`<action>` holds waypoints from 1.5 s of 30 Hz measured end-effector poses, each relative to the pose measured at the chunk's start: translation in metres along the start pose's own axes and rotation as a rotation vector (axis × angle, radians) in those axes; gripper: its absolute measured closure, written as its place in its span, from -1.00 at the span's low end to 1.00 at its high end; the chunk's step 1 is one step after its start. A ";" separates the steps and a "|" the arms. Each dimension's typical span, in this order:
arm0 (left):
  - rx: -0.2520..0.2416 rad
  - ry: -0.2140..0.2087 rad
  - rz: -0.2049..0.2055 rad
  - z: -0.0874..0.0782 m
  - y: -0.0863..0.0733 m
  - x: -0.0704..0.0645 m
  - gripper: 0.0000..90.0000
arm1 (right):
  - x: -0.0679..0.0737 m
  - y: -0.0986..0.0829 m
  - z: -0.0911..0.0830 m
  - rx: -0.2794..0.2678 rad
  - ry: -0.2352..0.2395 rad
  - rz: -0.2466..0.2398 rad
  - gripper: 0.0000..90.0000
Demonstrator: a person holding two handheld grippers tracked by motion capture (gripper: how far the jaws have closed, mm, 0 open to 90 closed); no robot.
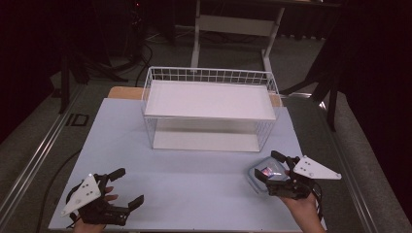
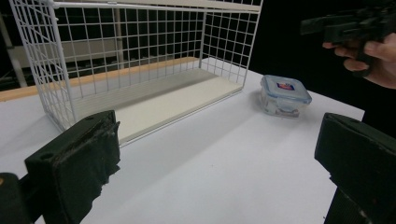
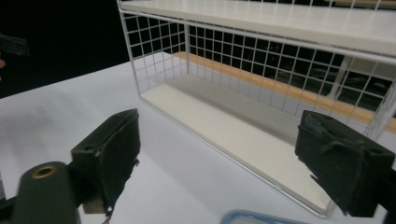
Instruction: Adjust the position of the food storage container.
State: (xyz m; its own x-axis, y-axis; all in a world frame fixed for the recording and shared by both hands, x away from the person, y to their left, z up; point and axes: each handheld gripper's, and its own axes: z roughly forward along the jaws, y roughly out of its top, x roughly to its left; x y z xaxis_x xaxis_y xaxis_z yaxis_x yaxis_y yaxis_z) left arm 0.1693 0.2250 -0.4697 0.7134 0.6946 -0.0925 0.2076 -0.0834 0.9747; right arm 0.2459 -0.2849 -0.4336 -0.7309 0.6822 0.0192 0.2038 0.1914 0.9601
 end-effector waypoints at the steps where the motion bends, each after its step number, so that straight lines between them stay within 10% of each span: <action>1: 0.000 0.001 -0.002 0.000 0.000 0.000 -0.98 | -0.005 -0.002 0.001 0.006 -0.011 0.010 -0.64; 21: 0.018 0.005 0.008 0.004 -0.002 -0.002 -0.98 | -0.086 -0.050 0.003 0.197 -0.180 0.061 0.92; 33: 0.022 0.004 0.002 0.005 -0.003 -0.001 -0.98 | -0.105 -0.078 -0.007 0.305 -0.255 0.079 1.00; 45: 0.025 -0.004 0.004 0.009 -0.003 -0.002 -0.98 | -0.104 -0.096 -0.012 0.367 -0.234 0.107 1.00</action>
State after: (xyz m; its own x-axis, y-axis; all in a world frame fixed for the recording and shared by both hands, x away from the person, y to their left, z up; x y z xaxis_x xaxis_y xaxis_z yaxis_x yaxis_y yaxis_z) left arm 0.1732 0.2177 -0.4739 0.7172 0.6910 -0.0898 0.2217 -0.1042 0.9695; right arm 0.2947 -0.3828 -0.5248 -0.5349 0.8448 0.0087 0.5186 0.3203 0.7928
